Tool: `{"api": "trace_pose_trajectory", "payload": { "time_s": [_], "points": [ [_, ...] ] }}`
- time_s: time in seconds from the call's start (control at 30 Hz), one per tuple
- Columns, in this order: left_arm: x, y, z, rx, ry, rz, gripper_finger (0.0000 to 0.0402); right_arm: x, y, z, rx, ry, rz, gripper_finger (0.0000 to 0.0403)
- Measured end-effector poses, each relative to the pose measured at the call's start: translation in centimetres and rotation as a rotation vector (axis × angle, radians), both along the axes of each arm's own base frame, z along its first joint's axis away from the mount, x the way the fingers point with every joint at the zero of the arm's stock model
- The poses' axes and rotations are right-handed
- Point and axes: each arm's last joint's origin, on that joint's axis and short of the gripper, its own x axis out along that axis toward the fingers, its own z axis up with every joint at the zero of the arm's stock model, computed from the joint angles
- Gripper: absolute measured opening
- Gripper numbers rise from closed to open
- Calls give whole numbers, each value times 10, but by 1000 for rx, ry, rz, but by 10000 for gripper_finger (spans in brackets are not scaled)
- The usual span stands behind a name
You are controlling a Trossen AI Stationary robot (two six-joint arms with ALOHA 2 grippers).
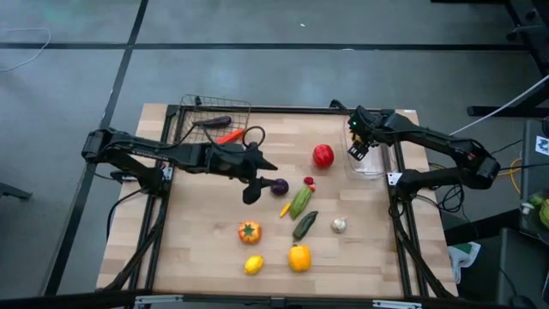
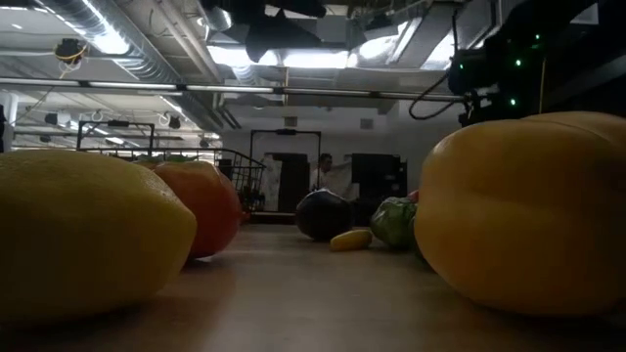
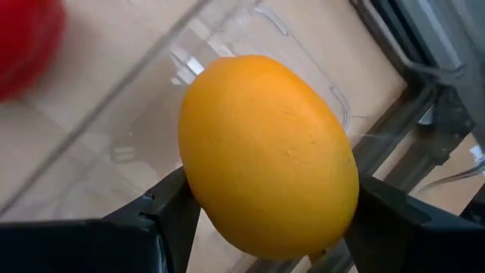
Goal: Sort produce into baskets
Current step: Put the top yellow lemon into the transparent bin
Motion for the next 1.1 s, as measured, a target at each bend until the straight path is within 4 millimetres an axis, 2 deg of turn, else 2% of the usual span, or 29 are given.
{"api": "trace_pose_trajectory", "payload": {
  "time_s": [0.23, 0.37, 0.63, 0.8, 1.1],
  "points": [
    [-2, -5, -8, 6, 16, 6, 225, -13, -11, -22, -15, -22, -59, 260],
    [-2, -5, -14, 6, -15, 7, 225, -15, -16, -32, -12, -91, -71, 260],
    [-5, -5, -27, -18, -21, 16, 225, -16, -14, -48, -23, -129, -62, 272],
    [-6, -5, -33, -21, -37, 16, 225, -17, -13, -52, -20, -126, -64, 287],
    [-6, -5, -33, -18, -39, 15, 225, -17, -13, -51, -20, -130, -64, 296]
  ]
}}
